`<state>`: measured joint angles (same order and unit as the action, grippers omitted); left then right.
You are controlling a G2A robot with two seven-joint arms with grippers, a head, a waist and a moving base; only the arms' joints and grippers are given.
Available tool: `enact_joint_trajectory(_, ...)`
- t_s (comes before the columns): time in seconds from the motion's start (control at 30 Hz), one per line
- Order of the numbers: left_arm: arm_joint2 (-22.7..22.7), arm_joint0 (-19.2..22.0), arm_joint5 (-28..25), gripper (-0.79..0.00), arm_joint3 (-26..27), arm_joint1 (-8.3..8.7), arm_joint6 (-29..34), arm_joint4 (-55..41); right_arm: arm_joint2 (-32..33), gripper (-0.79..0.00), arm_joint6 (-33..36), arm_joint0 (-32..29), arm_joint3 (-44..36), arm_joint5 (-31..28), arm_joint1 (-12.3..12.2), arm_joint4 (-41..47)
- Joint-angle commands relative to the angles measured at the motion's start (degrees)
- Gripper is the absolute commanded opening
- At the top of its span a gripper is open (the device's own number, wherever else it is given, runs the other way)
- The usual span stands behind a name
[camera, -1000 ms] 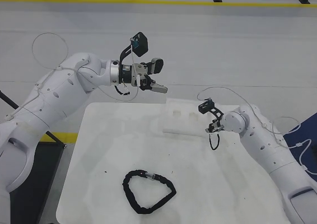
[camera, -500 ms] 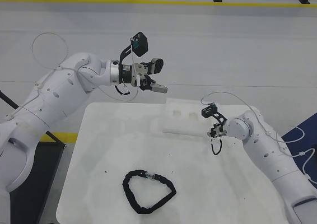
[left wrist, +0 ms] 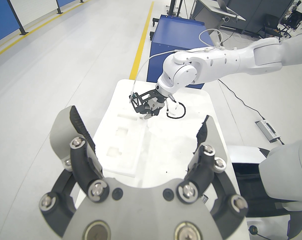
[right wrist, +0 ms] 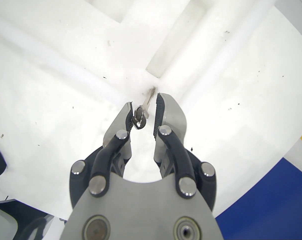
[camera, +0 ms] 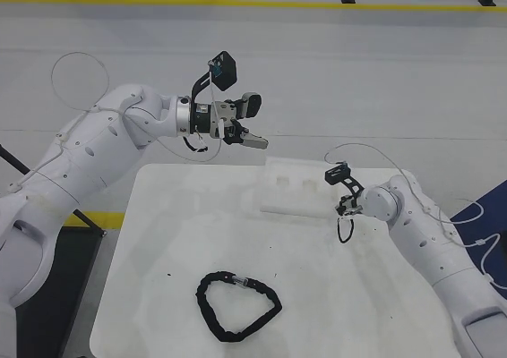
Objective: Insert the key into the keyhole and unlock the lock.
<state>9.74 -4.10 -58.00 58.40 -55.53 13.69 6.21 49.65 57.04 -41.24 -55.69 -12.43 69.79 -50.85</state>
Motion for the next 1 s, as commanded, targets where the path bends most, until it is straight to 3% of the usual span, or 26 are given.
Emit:
enact_joint_trajectory(0.0,0.0,0.0,0.0,0.0,0.0,0.0,0.04,-0.03,0.08,-0.628,-0.03,-0.04,-0.1,0.19,0.01,-0.14)
enact_joint_trajectory(0.4,0.0,0.0,0.0,0.0,0.0,0.0,0.04,-0.03,0.73,-0.665,-0.18,-0.56,0.22,0.76,0.01,-0.79)
enact_joint_trajectory(0.6,0.0,0.0,0.0,0.0,0.0,0.0,0.04,-0.03,1.03,-0.785,-0.59,-0.19,0.99,0.75,0.19,-0.43)
enact_joint_trajectory(0.97,0.0,0.0,0.0,0.0,0.0,0.0,0.04,-0.03,1.69,-0.785,0.37,0.67,1.17,0.18,0.4,0.61)
